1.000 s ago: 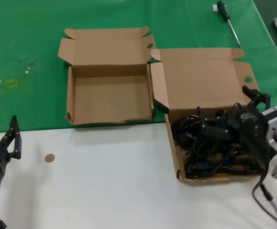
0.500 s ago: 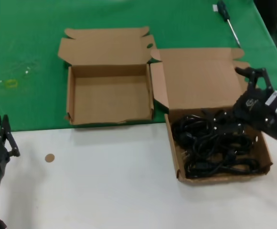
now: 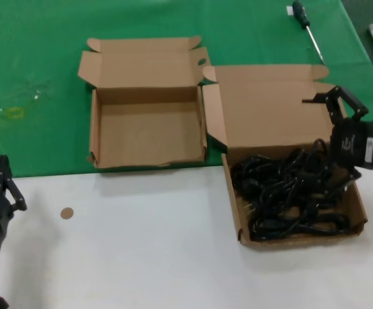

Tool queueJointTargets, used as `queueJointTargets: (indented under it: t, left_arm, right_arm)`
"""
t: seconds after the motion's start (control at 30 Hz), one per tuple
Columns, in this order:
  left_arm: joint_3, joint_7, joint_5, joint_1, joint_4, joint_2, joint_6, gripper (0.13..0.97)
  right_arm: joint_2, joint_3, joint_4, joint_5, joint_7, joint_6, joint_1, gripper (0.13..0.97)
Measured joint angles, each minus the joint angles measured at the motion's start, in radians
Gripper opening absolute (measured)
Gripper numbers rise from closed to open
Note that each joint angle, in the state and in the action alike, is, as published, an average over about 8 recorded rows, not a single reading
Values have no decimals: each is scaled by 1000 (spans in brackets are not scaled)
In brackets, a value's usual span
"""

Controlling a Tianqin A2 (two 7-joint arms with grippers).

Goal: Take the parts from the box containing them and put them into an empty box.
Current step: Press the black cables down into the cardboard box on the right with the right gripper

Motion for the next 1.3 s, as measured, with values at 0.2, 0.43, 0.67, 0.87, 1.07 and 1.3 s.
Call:
queueJointTargets:
  t: [0.2,0.43,0.67,0.87,1.07,1.3]
  left_arm:
    - [0,0,0,0,0,0,0,152]
    - [0,0,0,0,0,0,0,152]
    - [0,0,0,0,0,0,0,152]
    - [0,0,0,0,0,0,0,152]
    - [0,0,0,0,0,0,0,152]
    - [0,0,0,0,0,0,0,152]
  right_arm:
    - [14,-51,-63,-48,-132,-147,99,966]
    - [1,-115,-113,-133,-205,-234,180,966]
    - [-42,-159,-149,-207,-267,-239,218,959]
    - [-76,-177,-176,-246,-307,-219,238,949]
    - [-99,-190,-191,-275,-322,-204,249,917]
    - [-118,-206,-206,-303,-332,-191,253,844]
